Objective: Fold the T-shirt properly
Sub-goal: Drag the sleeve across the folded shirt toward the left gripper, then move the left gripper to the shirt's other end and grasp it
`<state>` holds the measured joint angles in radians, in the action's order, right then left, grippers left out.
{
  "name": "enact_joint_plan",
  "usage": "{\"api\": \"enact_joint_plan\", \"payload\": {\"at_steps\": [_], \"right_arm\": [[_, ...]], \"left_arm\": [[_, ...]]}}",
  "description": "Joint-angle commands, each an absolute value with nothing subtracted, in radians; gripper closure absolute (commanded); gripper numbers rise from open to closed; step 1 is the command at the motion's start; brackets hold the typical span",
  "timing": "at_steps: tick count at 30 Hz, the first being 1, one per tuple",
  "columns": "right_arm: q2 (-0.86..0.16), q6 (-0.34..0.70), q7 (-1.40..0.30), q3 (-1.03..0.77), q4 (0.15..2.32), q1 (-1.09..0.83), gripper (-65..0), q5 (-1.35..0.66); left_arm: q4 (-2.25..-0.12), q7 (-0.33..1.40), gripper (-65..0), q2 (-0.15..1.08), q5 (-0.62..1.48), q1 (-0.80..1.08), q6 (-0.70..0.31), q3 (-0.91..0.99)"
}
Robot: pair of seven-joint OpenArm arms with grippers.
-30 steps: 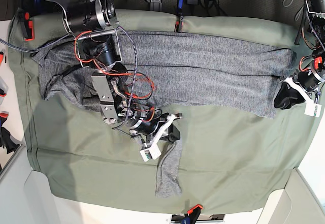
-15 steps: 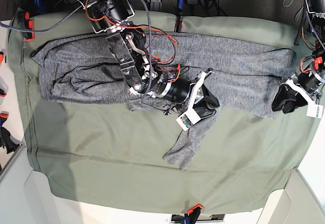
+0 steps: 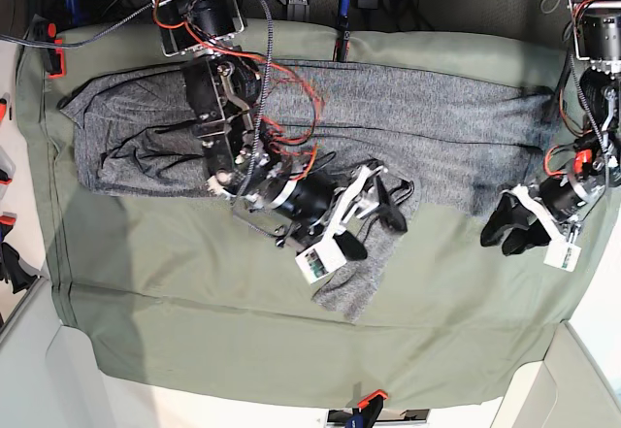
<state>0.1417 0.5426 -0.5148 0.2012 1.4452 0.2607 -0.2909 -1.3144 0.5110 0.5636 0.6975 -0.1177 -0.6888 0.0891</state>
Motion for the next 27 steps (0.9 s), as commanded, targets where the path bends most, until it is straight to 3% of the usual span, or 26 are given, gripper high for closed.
{"api": "enact_joint_plan", "payload": {"at_steps": [1, 7, 14, 19, 27], "right_arm": [[0.150, 0.546, -0.519, 0.167, 1.492, 0.285, -40.7, -0.321], [0.115, 0.546, -0.734, -0.039, 1.636, 0.283, -40.7, -0.440], [-0.038, 0.547, -0.740, -0.236, 1.671, 0.183, -40.7, -0.538], [-0.100, 0.554, -0.741, -0.375, 1.671, 0.082, -40.7, -0.631], [-0.099, 0.558, -0.738, -0.492, 1.671, 0.018, -40.7, -0.654]], "left_arm": [[-1.328, 0.471, -35.3, 0.564, 0.689, -0.166, -0.698, 0.062], [-1.283, 0.393, -35.3, 0.471, 0.488, -0.318, -0.664, -0.120], [-0.992, 0.249, -35.3, 0.327, 0.308, -0.487, -0.527, -0.237], [-0.786, 0.223, -35.3, 0.259, 0.310, -0.565, -0.528, -0.237], [-0.735, 0.199, -34.3, 0.190, 0.313, -0.572, -0.592, -0.237]]}}
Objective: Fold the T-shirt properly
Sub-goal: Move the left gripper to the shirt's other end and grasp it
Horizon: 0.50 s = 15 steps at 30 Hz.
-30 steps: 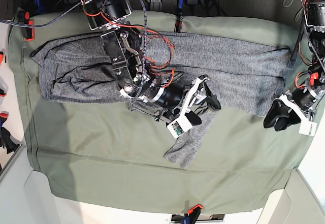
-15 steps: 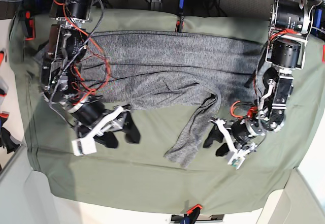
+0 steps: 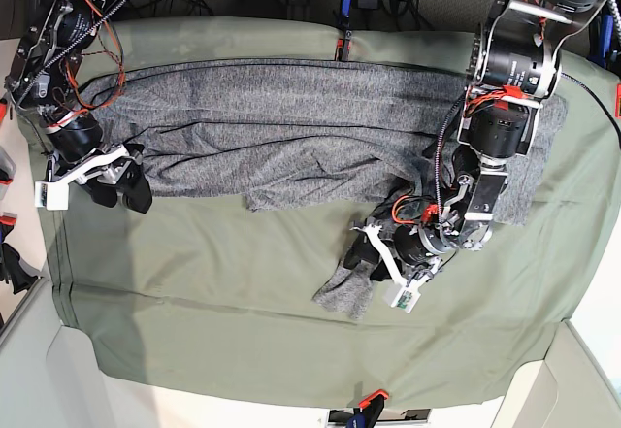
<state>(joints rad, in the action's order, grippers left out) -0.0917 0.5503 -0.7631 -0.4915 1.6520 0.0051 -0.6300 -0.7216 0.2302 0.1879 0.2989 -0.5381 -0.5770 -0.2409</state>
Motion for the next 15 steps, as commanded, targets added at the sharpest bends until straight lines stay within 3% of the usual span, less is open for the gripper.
{"api": "enact_joint_plan", "payload": {"at_steps": [1, 5, 10, 15], "right_arm": [[-0.099, 0.558, -0.738, -0.492, 1.671, 0.019, -40.7, -0.654], [-0.099, 0.558, -0.733, -0.490, 1.671, 0.021, -40.7, -0.651], [-0.100, 0.558, -0.722, -0.491, 1.671, 0.021, -40.7, -0.598], [-0.100, 0.558, -0.706, -0.491, 1.670, 0.019, -40.7, -0.564]], "left_arm": [[-0.735, 0.194, -30.8, 0.184, 0.313, -0.573, -0.591, -0.237], [-0.735, 0.177, -0.3, 0.184, 0.311, -0.574, -0.590, -0.237], [-0.776, 0.208, 0.0, 0.249, 0.337, -0.582, -0.592, -0.229], [-1.001, 0.400, 0.0, 0.364, 0.517, -0.489, -0.591, -0.185]]}}
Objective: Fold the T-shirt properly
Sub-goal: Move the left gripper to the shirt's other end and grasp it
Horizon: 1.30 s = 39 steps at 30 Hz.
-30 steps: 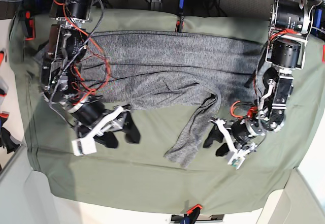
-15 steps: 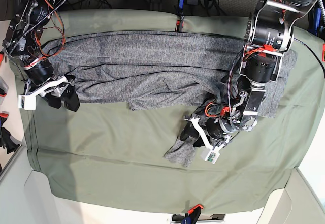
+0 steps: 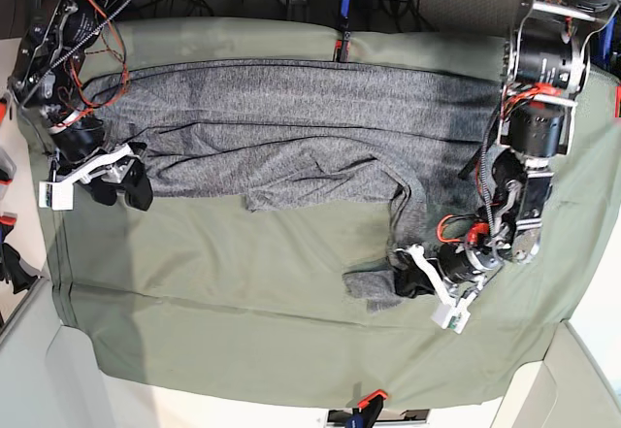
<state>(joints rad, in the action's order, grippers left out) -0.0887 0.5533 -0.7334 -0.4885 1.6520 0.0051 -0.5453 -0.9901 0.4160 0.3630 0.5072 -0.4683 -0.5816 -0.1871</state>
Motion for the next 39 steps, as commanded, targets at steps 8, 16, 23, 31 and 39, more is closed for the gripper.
{"api": "enact_joint_plan", "payload": {"at_steps": [8, 16, 23, 31, 39], "right_arm": [[-0.100, 0.557, -0.669, -0.490, 1.670, 0.021, -40.7, -0.559], [-0.100, 0.557, -0.669, -0.489, 1.669, 0.020, -40.7, -0.546], [-0.100, 0.557, -0.658, -0.488, 1.668, 0.019, -40.7, -0.546], [-0.099, 0.557, -0.657, -0.488, 1.668, 0.019, -40.7, -0.546], [-0.100, 0.557, -0.655, -0.488, 1.668, 0.019, -40.7, -0.546]], "left_arm": [[-1.507, 0.486, 0.0, 0.485, 0.588, -0.142, -0.580, 0.067], [-1.695, 0.532, 0.0, 0.475, 0.651, 0.148, -0.590, 0.279], [-1.699, 0.532, 0.0, 0.429, 0.655, 0.259, -0.596, 0.387], [-1.699, 0.536, -13.3, 0.403, 0.662, 0.319, -0.618, 0.409], [-1.699, 0.536, -40.4, 0.394, 0.665, 0.318, -0.557, 0.470]]}}
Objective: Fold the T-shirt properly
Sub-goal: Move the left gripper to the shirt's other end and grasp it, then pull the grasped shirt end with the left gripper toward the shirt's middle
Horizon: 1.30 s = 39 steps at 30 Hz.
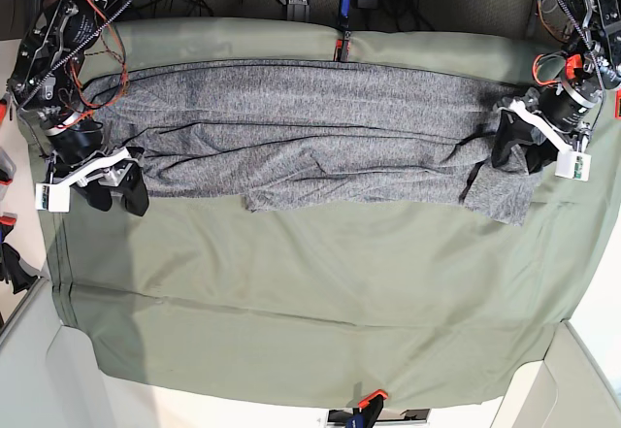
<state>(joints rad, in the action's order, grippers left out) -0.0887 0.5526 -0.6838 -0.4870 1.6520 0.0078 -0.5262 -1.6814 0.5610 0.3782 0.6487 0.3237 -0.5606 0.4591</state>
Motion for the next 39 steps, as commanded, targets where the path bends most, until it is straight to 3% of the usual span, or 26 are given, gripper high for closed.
{"api": "enact_joint_plan", "payload": {"at_steps": [1, 8, 19, 39], "right_arm": [[-0.100, 0.557, -0.655, -0.488, 1.668, 0.019, -40.7, -0.545], [-0.100, 0.557, -0.654, -0.488, 1.667, 0.020, -40.7, -0.548], [-0.100, 0.557, -0.655, -0.472, 1.666, 0.019, -40.7, -0.546], [-0.099, 0.557, -0.651, -0.449, 1.665, 0.019, -40.7, -0.557]], "left_arm": [[-1.699, 0.536, -40.4, 0.394, 0.673, 0.318, -0.552, 0.499], [-1.694, 0.609, -40.3, 0.400, 0.781, 0.317, -0.554, 0.676], [-1.465, 0.634, -40.4, 0.421, 0.815, 0.319, -0.566, 0.682], [-1.397, 0.653, -40.3, 0.360, 0.922, 0.318, -0.622, 0.677]]}}
